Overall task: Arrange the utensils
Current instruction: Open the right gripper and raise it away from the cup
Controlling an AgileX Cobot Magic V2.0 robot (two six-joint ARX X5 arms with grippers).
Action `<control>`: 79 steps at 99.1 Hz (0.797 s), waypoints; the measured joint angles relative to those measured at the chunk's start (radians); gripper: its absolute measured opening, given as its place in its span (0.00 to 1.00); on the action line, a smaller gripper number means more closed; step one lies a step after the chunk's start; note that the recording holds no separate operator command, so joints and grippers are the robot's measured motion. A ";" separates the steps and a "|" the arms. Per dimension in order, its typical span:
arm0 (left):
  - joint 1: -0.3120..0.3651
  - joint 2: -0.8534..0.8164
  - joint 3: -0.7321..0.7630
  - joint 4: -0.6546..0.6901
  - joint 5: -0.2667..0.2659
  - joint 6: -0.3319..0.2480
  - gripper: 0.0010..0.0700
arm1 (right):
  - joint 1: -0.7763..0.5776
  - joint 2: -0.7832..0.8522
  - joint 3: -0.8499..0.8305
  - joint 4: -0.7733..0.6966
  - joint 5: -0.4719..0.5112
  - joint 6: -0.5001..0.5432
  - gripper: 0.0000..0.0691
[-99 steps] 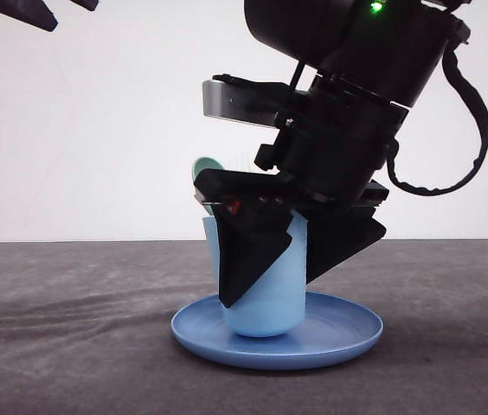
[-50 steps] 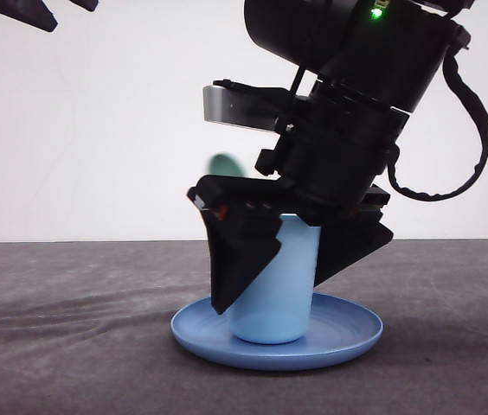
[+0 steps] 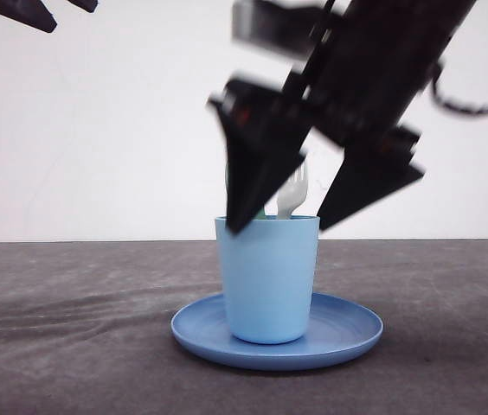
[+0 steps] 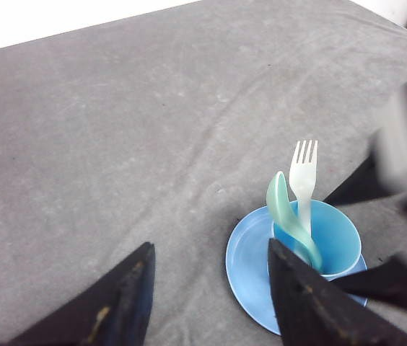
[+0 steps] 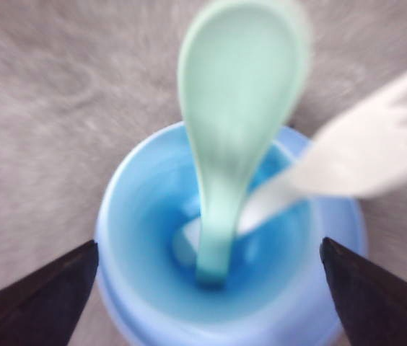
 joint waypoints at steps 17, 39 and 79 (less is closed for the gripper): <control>0.000 0.000 0.000 -0.001 0.000 0.000 0.41 | 0.000 -0.160 0.021 -0.097 0.001 0.000 0.90; 0.000 0.000 0.000 -0.002 0.000 0.000 0.41 | -0.001 -0.360 0.074 -0.094 0.007 0.000 0.90; 0.000 0.000 0.000 -0.002 0.000 -0.073 0.41 | -0.001 -0.505 0.077 -0.129 0.079 0.000 0.90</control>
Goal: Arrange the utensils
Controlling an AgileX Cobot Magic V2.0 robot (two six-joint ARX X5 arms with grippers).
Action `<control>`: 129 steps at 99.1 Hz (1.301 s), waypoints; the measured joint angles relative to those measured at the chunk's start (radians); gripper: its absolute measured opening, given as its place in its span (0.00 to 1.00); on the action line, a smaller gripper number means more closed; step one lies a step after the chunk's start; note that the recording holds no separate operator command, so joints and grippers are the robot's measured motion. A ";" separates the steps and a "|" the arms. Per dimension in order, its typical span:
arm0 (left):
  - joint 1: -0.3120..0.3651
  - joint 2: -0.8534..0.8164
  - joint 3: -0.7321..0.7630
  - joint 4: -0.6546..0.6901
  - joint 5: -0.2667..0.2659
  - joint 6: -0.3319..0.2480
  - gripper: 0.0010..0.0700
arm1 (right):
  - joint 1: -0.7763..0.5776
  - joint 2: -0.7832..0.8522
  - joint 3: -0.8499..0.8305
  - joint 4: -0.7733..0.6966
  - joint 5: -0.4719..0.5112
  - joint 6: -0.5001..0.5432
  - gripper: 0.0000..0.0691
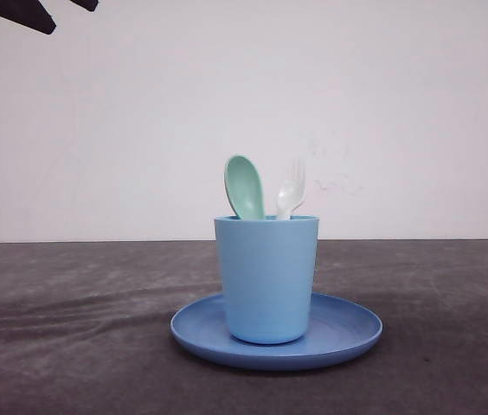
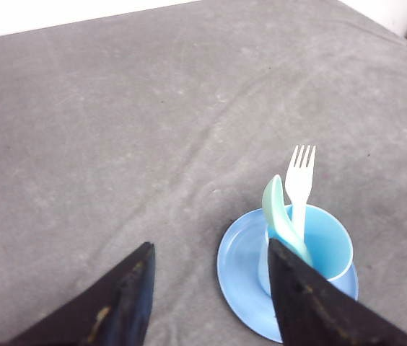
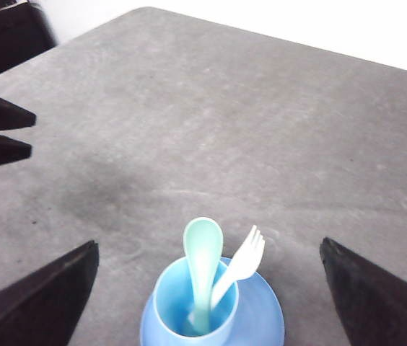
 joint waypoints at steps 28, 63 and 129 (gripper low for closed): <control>0.000 0.000 0.000 0.000 0.015 -0.048 0.09 | 0.000 0.008 0.000 -0.029 0.033 -0.003 0.21; 0.000 0.000 0.000 0.000 0.025 -0.056 0.02 | 0.000 0.008 0.000 -0.026 0.081 -0.008 0.01; -0.003 -0.003 0.000 0.000 0.025 -0.056 0.02 | 0.000 0.008 0.000 -0.025 0.081 -0.008 0.01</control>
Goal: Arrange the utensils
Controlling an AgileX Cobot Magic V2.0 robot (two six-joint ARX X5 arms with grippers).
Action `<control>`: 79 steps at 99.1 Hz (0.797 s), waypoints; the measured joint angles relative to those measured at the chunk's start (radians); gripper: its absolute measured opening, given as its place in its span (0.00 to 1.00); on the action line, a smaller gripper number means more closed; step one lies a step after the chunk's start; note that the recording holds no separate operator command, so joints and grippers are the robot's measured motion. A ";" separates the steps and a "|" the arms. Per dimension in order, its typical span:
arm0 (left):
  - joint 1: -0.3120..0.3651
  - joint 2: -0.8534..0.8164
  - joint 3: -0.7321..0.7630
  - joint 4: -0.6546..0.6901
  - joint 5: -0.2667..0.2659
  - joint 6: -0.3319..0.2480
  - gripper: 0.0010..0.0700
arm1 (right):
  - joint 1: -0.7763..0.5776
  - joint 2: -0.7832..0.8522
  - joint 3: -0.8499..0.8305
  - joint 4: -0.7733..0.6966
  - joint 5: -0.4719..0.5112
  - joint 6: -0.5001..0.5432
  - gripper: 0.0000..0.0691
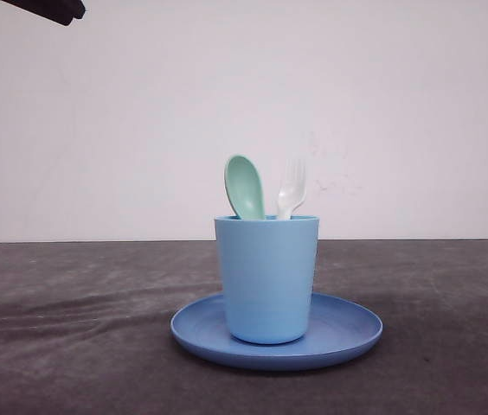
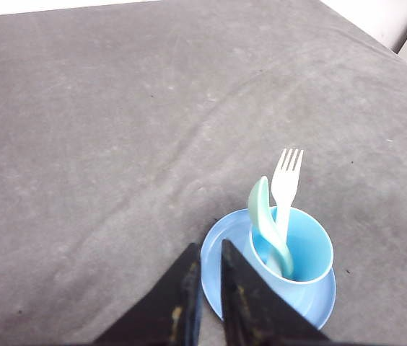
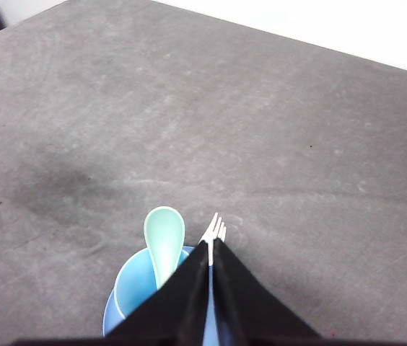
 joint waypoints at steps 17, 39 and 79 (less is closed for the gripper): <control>0.022 -0.064 0.000 0.000 0.000 0.069 0.02 | 0.000 0.000 0.000 0.000 0.000 0.000 0.01; 0.195 -0.171 -0.070 0.017 0.000 0.190 0.02 | 0.000 0.000 0.000 0.000 0.000 0.000 0.01; 0.529 -0.518 -0.527 0.249 0.000 0.207 0.02 | 0.000 0.000 0.000 0.000 0.000 0.000 0.01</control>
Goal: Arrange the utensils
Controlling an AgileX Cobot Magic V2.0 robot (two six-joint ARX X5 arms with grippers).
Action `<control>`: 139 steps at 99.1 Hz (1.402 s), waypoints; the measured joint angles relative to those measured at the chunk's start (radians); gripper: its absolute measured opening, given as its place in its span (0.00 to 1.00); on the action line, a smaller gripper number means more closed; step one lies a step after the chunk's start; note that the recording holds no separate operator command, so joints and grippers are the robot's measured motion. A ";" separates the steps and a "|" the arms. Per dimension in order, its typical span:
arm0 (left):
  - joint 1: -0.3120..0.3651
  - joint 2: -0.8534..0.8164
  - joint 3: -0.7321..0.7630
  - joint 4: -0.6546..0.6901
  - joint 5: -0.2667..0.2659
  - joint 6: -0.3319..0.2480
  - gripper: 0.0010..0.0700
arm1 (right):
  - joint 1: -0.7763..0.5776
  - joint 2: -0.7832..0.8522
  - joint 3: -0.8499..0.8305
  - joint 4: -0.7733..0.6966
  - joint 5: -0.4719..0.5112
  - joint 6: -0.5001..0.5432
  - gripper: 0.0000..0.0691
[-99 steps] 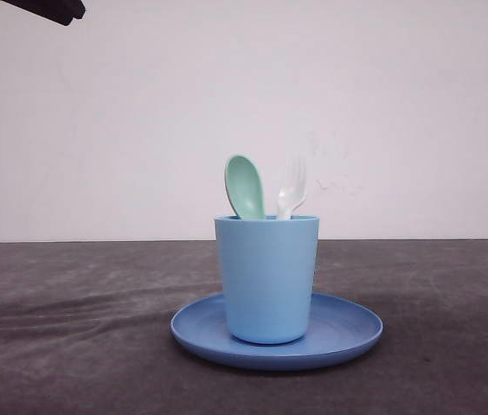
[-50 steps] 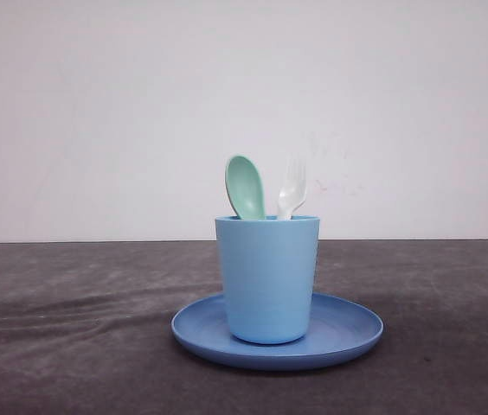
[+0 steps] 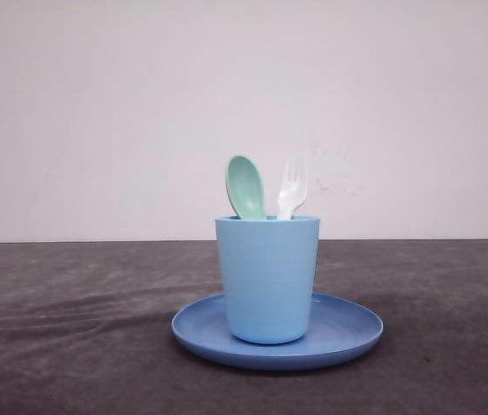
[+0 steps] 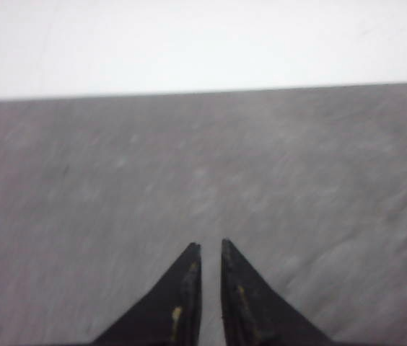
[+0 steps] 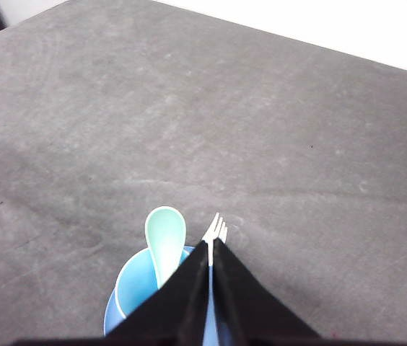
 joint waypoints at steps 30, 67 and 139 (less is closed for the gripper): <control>0.090 -0.183 -0.198 -0.014 0.000 -0.035 0.02 | 0.000 0.000 0.000 0.000 0.000 0.000 0.01; 0.108 -0.247 -0.235 -0.011 0.001 -0.049 0.02 | 0.000 0.000 0.000 0.000 0.000 0.000 0.01; 0.108 -0.247 -0.235 -0.011 0.001 -0.049 0.02 | 0.000 0.000 0.000 0.000 0.000 0.000 0.01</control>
